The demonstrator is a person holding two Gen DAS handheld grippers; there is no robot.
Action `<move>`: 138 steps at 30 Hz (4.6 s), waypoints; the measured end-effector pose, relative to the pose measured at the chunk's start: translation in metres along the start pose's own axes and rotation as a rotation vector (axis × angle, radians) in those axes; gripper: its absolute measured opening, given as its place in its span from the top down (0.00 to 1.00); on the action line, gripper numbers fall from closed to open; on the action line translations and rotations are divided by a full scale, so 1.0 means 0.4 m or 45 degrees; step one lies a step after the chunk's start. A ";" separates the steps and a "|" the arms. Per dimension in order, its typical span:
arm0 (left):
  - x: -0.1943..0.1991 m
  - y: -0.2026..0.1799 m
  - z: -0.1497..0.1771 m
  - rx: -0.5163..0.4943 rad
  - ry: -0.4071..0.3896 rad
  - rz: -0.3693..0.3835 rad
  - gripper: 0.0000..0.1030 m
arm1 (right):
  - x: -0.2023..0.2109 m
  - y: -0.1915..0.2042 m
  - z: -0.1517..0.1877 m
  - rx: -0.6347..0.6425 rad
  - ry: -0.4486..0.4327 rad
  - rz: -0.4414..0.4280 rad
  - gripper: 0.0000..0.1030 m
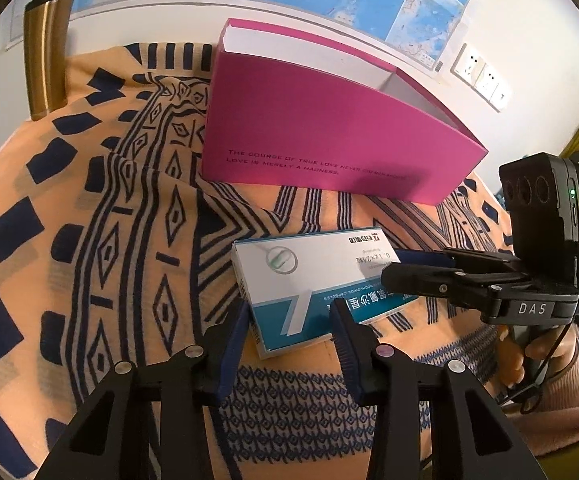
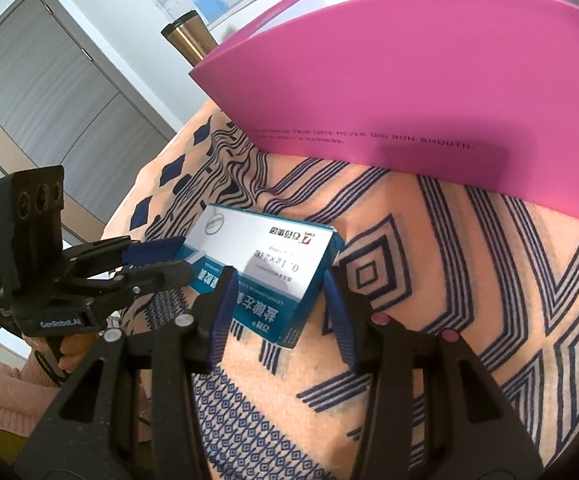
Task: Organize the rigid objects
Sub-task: 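Close the left gripper on the white-and-teal medicine box, then lift the medicine box and carry it over the magenta box with the left gripper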
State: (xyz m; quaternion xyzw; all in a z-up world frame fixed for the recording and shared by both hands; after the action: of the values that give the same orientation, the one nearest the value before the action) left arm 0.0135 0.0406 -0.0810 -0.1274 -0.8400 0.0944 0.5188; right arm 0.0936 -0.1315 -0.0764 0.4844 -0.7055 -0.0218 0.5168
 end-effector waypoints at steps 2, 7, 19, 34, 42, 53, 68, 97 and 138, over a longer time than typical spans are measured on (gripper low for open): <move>0.001 -0.002 0.000 -0.001 -0.001 -0.001 0.60 | 0.000 0.000 -0.001 0.000 0.000 0.001 0.54; 0.006 -0.014 -0.002 -0.013 -0.012 0.002 0.60 | 0.003 0.000 0.000 0.003 -0.006 0.014 0.54; 0.032 -0.051 -0.021 -0.062 -0.061 0.020 0.60 | 0.052 -0.001 0.006 0.021 -0.073 0.036 0.54; 0.051 -0.076 -0.031 -0.095 -0.106 0.046 0.60 | 0.090 -0.002 0.016 0.017 -0.127 0.053 0.54; 0.060 -0.086 -0.032 -0.109 -0.126 0.054 0.60 | 0.109 -0.001 0.021 0.027 -0.149 0.070 0.54; 0.069 -0.093 -0.032 -0.116 -0.147 0.059 0.60 | 0.120 0.005 0.020 0.037 -0.171 0.083 0.54; 0.077 -0.095 -0.035 -0.115 -0.171 0.071 0.60 | 0.132 0.011 0.015 0.043 -0.188 0.099 0.54; 0.097 -0.115 -0.068 -0.144 -0.237 0.067 0.60 | 0.157 0.009 0.004 0.054 -0.231 0.127 0.54; 0.103 -0.104 -0.122 -0.127 -0.280 0.055 0.60 | 0.180 0.017 -0.042 0.107 -0.291 0.161 0.54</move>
State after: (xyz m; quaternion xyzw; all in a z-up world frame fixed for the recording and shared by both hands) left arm 0.0345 0.0153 -0.0122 -0.1599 -0.8927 0.0771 0.4143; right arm 0.1022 -0.1709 -0.0140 0.4545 -0.7893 -0.0146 0.4126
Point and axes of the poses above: each gripper's, at about its wrist camera, not at the fingertips, and x roughly against the way its jaws point, y to its left, z to its underside, the point moved 3 cm from there along -x, roughly the way its jaws point, and after that the axes turned 10 degrees about y, right-handed, at the moved point
